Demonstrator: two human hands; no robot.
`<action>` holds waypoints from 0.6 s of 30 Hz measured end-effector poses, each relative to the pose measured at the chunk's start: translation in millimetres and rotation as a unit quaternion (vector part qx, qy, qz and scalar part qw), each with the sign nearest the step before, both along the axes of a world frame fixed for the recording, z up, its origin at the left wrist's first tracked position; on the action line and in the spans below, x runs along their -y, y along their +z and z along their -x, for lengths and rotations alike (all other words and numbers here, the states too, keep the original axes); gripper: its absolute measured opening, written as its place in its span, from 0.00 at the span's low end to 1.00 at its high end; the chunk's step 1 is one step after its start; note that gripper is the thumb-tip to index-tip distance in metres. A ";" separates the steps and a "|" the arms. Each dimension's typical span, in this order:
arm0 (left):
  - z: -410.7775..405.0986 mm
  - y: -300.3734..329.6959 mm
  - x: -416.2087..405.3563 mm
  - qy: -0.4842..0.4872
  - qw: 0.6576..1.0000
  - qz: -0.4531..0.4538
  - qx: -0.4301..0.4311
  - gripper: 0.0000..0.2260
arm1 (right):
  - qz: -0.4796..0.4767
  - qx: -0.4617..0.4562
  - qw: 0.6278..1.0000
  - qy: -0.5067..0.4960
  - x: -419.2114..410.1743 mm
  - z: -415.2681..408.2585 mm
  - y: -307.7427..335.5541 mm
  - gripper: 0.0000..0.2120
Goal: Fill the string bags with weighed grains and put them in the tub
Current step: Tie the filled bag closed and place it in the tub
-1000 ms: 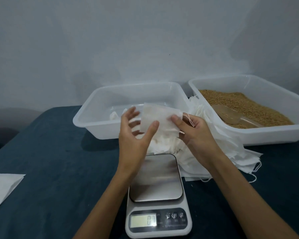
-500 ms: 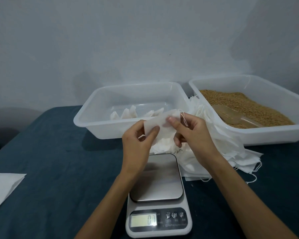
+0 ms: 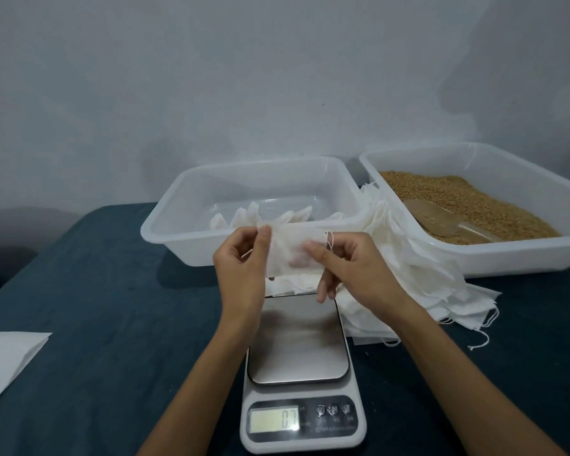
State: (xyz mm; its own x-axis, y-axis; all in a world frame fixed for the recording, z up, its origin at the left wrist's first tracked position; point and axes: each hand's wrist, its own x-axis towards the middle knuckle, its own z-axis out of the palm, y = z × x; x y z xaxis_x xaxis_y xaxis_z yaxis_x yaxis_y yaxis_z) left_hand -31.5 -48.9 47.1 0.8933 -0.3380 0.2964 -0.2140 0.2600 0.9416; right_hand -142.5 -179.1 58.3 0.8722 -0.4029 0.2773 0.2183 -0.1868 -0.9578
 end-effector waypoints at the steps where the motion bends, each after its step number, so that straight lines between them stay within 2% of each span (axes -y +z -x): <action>1: -0.4 -0.1 -0.2 0.003 1.000 -0.002 -0.005 0.09 | -0.007 0.003 1.000 -0.014 1.0 0.2 0.3 0.15; 4: -1.5 0.4 -0.2 -0.004 0.999 -0.009 -0.048 0.08 | 0.005 0.034 0.999 -0.037 3.6 2.8 1.2 0.17; 9: -3.4 3.6 -1.4 -0.052 0.989 -0.008 -0.136 0.09 | 0.049 0.035 0.998 0.005 -1.7 3.3 4.2 0.09; 14: -5.7 4.7 -2.5 -0.074 0.981 -0.019 -0.176 0.07 | 0.069 0.037 0.995 -0.064 4.3 4.2 2.9 0.13; 16: -5.6 4.5 -3.1 -0.102 0.977 -0.024 -0.187 0.07 | 0.073 0.052 0.994 -0.062 2.1 3.7 2.7 0.16; 18: -5.7 3.2 -3.3 -0.140 0.970 -0.024 -0.198 0.06 | 0.092 0.063 0.993 -0.051 -3.2 2.5 2.4 0.15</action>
